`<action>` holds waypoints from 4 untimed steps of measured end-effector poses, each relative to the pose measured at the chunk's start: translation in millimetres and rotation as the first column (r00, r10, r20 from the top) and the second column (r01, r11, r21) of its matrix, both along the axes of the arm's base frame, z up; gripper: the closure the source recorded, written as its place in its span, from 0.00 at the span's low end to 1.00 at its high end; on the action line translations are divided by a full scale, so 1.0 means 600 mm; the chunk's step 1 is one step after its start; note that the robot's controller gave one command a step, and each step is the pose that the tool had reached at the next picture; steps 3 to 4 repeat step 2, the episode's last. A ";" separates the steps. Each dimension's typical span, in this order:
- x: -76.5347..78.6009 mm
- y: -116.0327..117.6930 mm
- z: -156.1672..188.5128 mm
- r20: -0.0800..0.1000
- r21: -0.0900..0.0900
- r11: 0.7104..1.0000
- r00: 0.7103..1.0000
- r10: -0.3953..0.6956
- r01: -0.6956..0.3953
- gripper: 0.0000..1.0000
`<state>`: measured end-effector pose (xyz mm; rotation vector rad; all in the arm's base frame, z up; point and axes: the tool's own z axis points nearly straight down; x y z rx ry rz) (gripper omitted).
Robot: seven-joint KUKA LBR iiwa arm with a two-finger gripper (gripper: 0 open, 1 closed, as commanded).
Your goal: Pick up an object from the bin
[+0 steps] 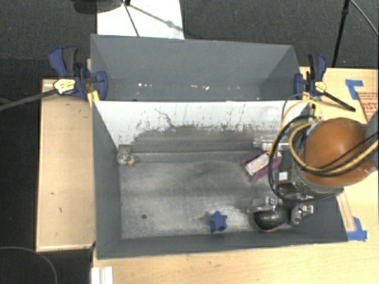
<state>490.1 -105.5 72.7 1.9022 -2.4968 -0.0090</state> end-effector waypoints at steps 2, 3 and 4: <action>0.011 0.009 0.233 0.014 -0.004 1.000 1.000 0.028 -0.028 1.00; 0.011 0.009 0.233 0.014 -0.004 1.000 1.000 0.028 -0.028 1.00; 0.011 0.009 0.233 0.014 -0.004 1.000 1.000 0.028 -0.028 1.00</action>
Offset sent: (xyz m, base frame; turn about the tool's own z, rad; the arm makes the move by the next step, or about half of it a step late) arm 0.0000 0.0000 0.0000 0.0000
